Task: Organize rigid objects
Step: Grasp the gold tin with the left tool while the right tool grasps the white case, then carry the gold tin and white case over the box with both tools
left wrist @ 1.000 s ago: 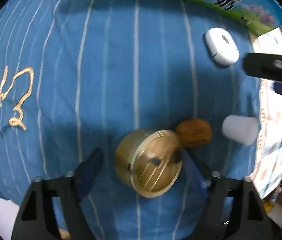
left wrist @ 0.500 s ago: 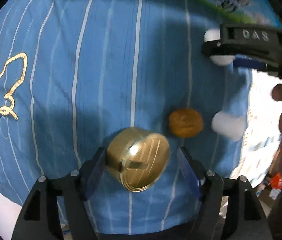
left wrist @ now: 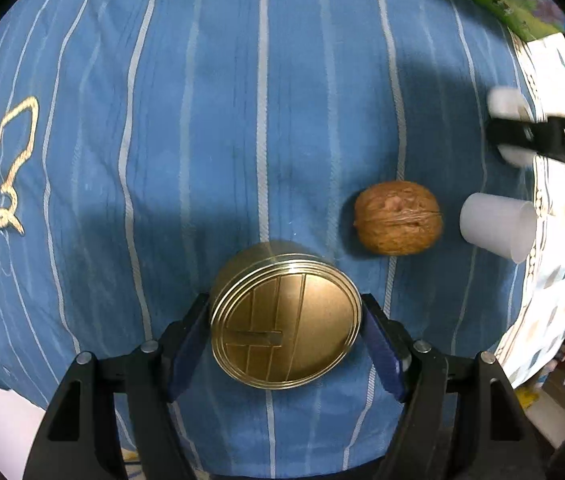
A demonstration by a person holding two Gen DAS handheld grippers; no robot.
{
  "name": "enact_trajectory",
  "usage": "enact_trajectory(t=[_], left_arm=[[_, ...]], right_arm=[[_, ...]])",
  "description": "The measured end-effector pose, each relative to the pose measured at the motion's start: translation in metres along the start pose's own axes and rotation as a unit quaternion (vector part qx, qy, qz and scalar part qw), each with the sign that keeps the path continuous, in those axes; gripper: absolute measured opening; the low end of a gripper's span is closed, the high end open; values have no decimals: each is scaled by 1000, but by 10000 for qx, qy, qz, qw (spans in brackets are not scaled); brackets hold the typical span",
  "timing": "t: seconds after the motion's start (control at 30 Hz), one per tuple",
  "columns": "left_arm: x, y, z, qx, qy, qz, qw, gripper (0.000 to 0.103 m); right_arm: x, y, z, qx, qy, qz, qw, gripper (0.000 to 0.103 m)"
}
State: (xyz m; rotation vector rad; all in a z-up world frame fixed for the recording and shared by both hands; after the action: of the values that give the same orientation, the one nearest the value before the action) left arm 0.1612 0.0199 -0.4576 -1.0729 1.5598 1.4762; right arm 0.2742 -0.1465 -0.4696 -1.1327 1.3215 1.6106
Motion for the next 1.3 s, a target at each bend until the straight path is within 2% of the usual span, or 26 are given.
enact_trajectory(t=[0.07,0.13,0.27,0.37,0.53,0.67,0.8,0.93,1.0,1.03,1.13,1.17,1.3], left_arm=[[1,-1,-5,59,-140,-72,9999,64],[3,3,-12,71,-291,-123,9995,64],[2,8,-8,-50,-206,-270,9994,64],[-7,6,8,-191,-123,-384,9990,64],[-26,0,15,-296,-83,-631,9975,64],[-26,-5,17,-316,-119,-656,9973,64],[-10,1,14,-349,-73,-489,9982,64],[2,10,13,-357,-122,-475,9982,64],[5,20,8,-359,-95,-475,9982,64],[-5,9,5,-361,-66,-471,9982,64],[-38,12,7,-306,-2,-601,9977,64],[-46,16,3,-267,17,-691,9973,64],[-80,31,-9,-150,170,-1045,9943,64]], right_arm=[[2,10,-11,66,12,35,10000,51],[6,20,-19,124,51,77,9999,51],[11,39,-34,220,-14,144,9997,51],[10,43,-44,266,-125,152,9995,51],[0,35,-64,565,-612,119,9965,51],[-4,44,-86,654,-611,35,9960,58],[2,44,-80,637,-406,190,9970,58],[7,42,-54,569,163,152,9981,50],[7,42,-49,532,292,101,9981,50],[5,42,-48,515,321,101,9981,50],[1,46,-33,524,205,62,9984,49],[-7,47,-41,519,168,6,9985,49],[-50,54,-28,433,-11,-365,9984,49]])
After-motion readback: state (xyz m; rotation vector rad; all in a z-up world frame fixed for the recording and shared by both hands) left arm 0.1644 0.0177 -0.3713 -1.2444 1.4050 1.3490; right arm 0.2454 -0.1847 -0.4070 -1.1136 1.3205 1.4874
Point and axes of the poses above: each gripper's, at about its wrist camera, not at the fingertips, and x roughly the way its jaws point, z to its left, y to its underside, the point moved 3 cm from there along x, roughly the way its jaws point, and after that the axes turned 13 degrees about z, right-handed, at the moved point
